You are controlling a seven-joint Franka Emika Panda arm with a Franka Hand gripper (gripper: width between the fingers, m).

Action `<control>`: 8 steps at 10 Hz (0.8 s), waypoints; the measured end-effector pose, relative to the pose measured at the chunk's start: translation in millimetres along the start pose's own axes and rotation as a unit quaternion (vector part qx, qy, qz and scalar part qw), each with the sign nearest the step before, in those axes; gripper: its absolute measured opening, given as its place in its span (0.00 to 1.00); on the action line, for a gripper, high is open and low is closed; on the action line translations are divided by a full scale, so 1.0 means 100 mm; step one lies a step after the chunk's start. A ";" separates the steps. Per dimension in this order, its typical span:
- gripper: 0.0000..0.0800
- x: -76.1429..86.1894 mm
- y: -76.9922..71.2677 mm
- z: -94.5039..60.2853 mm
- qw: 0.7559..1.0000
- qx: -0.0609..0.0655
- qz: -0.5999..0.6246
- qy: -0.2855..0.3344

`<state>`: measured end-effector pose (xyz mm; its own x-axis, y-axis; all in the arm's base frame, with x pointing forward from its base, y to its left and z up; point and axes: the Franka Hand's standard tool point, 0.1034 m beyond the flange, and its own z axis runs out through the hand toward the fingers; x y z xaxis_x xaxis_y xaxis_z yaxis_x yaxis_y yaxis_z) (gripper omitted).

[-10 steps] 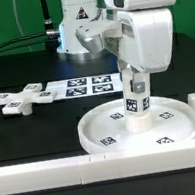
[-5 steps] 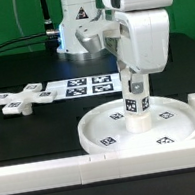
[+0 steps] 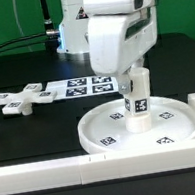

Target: Assemble round table

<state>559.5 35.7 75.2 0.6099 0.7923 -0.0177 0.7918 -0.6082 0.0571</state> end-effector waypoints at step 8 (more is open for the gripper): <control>0.51 -0.01 -0.03 0.02 0.928 0.034 0.371 0.014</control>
Offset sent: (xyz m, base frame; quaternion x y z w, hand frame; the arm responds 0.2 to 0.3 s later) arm 0.0000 0.0000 0.0000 0.0000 0.0000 0.1938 0.9810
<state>556.7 37.0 73.5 0.9877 0.1538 0.0268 0.1544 -0.9878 -0.0188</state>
